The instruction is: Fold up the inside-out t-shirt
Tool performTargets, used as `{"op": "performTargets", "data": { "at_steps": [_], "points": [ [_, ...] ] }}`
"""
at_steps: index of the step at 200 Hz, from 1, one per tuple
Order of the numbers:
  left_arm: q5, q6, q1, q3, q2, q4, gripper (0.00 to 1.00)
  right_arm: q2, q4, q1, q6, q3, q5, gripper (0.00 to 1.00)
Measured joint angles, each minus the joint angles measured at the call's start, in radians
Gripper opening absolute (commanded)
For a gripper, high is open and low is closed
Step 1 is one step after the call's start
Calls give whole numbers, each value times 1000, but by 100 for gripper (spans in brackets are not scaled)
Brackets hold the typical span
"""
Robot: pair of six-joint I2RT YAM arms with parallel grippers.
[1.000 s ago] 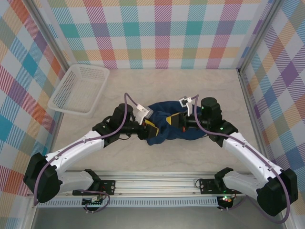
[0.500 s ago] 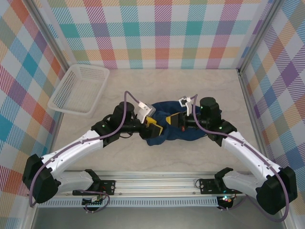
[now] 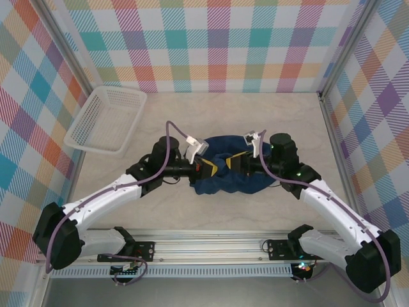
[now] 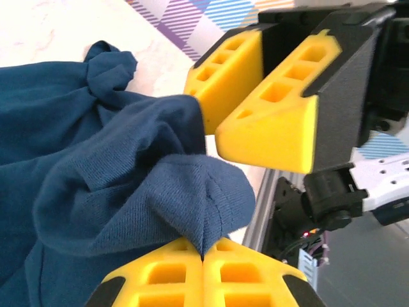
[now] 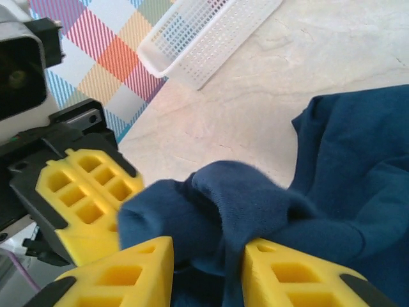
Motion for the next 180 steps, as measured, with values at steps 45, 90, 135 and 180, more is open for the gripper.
{"op": "performTargets", "data": {
  "at_steps": [45,90,135,180],
  "points": [
    [48,-37,14,-33,-36,67,0,-6,23,58,-35,-60,-30,43],
    [53,-44,26,-37,-42,66,0,-151,-10,68,-90,-77,4,42],
    [53,-40,26,-37,-51,58,0,-83,33,71,-105,-44,-55,43],
    [56,-30,27,-37,-59,51,0,9,80,71,-100,-15,-84,44]
  ]
}}
